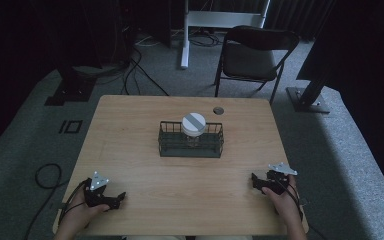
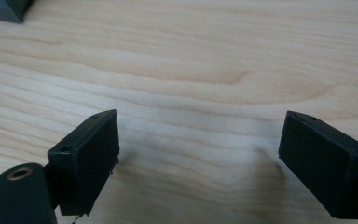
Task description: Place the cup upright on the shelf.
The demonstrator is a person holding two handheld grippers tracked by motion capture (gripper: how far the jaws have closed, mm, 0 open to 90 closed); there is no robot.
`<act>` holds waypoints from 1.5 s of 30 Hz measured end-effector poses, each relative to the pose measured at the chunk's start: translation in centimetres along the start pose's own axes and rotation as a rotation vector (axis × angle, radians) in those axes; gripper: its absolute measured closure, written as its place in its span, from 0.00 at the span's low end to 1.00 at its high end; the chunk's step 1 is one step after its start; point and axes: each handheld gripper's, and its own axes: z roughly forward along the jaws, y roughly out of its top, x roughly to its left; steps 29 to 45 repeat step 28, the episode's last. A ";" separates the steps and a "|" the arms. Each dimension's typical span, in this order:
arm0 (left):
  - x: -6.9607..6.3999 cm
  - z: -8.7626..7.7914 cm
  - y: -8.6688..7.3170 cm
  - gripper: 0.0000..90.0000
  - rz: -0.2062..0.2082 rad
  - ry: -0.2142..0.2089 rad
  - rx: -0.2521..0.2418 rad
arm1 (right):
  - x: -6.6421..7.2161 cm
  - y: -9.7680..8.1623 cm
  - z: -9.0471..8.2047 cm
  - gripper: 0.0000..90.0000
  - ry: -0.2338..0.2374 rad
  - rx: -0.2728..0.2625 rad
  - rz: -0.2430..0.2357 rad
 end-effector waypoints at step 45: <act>0.0 0.0 0.0 0.03 -0.001 0.000 -0.002 | -0.3 -0.1 0.1 0.13 -0.021 0.030 0.036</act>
